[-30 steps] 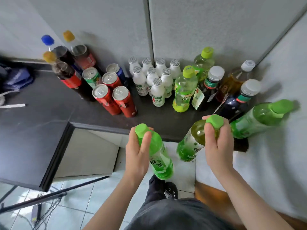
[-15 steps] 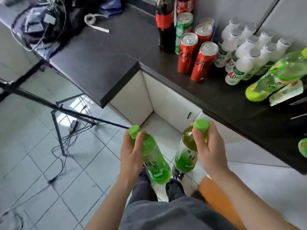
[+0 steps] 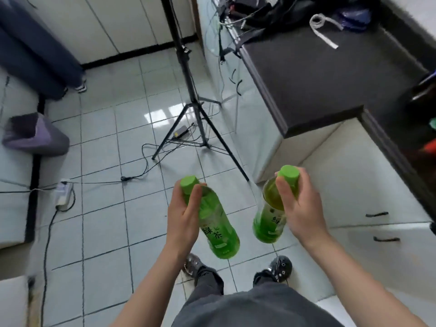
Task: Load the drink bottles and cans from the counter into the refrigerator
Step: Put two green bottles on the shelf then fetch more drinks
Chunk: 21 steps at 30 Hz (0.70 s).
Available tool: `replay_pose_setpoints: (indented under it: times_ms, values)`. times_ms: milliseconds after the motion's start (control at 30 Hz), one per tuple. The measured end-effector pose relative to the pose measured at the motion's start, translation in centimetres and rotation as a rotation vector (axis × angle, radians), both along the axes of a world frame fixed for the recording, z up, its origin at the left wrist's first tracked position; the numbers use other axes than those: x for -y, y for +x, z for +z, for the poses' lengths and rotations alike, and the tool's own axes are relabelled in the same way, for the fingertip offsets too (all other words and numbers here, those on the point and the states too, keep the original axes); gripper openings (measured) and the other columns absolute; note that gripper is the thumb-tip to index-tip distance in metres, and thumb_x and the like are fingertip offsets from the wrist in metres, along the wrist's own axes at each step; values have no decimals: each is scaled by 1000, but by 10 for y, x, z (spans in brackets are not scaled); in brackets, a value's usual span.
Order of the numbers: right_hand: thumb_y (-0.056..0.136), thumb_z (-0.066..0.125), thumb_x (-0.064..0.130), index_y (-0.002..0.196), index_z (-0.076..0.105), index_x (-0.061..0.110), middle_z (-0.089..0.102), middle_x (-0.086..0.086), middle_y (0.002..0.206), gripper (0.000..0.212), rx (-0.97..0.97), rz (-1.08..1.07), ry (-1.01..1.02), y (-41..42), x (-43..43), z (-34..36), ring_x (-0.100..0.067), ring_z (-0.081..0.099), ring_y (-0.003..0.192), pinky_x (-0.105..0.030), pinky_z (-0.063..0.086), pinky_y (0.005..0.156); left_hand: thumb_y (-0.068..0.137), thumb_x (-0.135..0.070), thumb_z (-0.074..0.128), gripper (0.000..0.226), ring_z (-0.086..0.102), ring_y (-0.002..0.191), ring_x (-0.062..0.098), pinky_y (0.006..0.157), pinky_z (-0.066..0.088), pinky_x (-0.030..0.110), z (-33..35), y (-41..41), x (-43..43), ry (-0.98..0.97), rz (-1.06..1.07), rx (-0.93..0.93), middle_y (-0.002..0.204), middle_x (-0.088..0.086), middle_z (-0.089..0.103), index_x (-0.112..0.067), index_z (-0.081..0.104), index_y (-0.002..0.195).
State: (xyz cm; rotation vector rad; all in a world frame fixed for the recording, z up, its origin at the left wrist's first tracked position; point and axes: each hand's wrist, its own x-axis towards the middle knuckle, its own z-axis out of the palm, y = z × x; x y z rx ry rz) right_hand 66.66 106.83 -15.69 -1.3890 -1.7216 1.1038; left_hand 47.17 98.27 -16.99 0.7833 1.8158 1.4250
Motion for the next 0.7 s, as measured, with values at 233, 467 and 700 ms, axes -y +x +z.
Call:
replay_pose_setpoints:
  times_ms: [233, 467, 700]
  values:
    - [75, 36, 81, 90, 51, 24, 56, -3, 81, 61, -23, 216, 5, -175, 26, -3, -22, 52, 75, -43, 45, 72, 85, -48, 49, 23, 62, 88, 21, 78, 51, 33, -5, -162, 79, 1, 266, -18, 94, 1, 67, -28, 57, 93]
    - [79, 42, 69, 92, 53, 24, 55, -2, 83, 48, -51, 409, 21, -310, 65, -1, -15, 51, 74, -27, 42, 67, 78, -64, 51, 30, 63, 90, 13, 75, 50, 23, -10, -266, 160, -19, 473, 10, 93, -7, 68, -38, 59, 90]
    - [84, 45, 56, 87, 51, 24, 53, 2, 77, 33, 0, 676, 61, -423, 100, 5, -19, 51, 72, -32, 42, 64, 82, -56, 52, 24, 66, 91, 14, 84, 52, 33, -15, -328, 218, 40, 744, 88, 95, -6, 71, -36, 59, 91]
